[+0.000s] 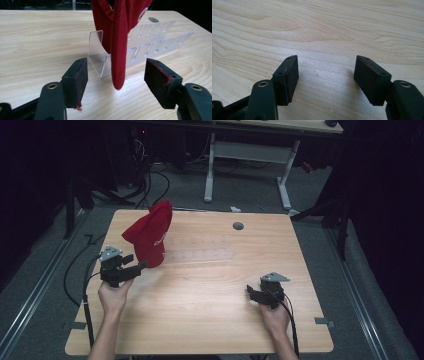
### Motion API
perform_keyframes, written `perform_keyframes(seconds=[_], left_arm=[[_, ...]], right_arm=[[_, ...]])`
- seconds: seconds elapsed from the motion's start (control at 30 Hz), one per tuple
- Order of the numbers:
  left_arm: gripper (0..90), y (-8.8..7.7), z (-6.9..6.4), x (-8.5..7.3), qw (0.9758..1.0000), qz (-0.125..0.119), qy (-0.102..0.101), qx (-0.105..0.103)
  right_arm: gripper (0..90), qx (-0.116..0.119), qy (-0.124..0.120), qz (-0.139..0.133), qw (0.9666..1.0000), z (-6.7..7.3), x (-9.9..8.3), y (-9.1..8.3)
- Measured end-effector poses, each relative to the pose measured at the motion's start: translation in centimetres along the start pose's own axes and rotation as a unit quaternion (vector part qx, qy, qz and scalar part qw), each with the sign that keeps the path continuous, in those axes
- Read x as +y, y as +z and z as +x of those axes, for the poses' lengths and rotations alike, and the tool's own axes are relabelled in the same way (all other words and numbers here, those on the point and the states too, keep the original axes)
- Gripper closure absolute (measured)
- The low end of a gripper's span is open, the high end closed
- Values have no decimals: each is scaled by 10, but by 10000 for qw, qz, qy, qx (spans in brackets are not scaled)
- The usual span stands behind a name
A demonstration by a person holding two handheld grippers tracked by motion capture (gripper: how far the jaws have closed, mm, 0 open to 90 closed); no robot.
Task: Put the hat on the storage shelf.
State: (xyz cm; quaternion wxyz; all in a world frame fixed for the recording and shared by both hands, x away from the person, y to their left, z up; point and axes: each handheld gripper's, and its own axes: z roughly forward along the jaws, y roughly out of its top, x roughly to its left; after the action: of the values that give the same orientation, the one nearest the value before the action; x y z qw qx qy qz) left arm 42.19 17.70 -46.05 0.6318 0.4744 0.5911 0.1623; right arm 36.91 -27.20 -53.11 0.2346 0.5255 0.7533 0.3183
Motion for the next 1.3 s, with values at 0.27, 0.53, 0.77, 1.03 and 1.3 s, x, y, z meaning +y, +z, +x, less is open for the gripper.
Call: perform_keyframes(seconds=[0.27,0.53,0.77,1.03,1.3], left_arm=[[351,-17,5,-11,10000,21,-67,26],[336,-17,23,-57,9983,422,134,388],[334,-19,23,-68,9984,354,136,415],[330,-18,23,-78,9974,393,311,516],[269,-14,25,-93,9908,670,850,818]], right_arm=[[368,-2,11,3,10000,0,0,0],[368,-3,13,4,10000,0,0,0],[368,-3,10,3,10000,0,0,0],[368,-3,11,2,10000,0,0,0],[366,3,-2,5,10000,0,0,0]])
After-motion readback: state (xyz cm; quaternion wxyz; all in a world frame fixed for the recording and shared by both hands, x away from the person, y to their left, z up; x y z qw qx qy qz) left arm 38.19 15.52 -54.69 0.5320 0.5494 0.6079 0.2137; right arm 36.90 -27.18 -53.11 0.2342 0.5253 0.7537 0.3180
